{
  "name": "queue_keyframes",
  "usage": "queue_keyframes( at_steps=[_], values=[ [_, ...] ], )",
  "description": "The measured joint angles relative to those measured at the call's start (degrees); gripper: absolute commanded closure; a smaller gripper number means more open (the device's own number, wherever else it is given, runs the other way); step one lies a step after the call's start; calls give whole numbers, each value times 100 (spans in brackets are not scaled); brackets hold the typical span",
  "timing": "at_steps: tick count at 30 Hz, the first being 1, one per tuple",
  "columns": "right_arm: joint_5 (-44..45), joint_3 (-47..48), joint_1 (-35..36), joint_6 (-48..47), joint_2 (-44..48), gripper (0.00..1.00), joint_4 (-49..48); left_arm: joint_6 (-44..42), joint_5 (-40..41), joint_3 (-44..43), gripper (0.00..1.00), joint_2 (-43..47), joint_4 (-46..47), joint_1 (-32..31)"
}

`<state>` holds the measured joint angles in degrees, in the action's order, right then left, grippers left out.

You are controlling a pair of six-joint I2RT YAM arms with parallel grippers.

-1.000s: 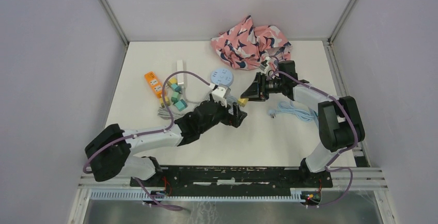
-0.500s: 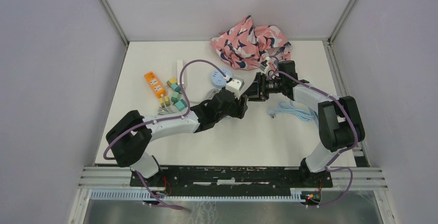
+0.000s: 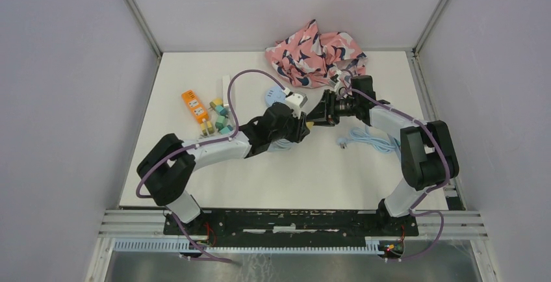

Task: Pull the plug off the socket
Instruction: Place the plug at the center of the board.

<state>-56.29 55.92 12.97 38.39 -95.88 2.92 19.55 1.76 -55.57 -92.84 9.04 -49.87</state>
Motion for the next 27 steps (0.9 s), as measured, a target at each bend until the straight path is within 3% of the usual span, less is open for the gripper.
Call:
queue_keyframes(
  at_steps=[6,12,13,14,21,27],
  values=[
    [-28,22,4,17,-55,47,13,-17,-92,39,97,9,24,42],
    [-212,50,4,-131,-52,23,63,-13,-140,332,97,192,125,195],
    [-238,55,4,-162,-52,7,66,-13,-138,442,97,256,155,249],
    [-267,55,4,-184,-50,1,72,-11,-140,533,97,308,177,286],
    [-332,109,4,-413,17,0,162,221,-289,1552,97,927,428,824],
    [-367,192,4,-586,92,0,282,1008,-811,2505,97,1709,881,2411]
  ],
)
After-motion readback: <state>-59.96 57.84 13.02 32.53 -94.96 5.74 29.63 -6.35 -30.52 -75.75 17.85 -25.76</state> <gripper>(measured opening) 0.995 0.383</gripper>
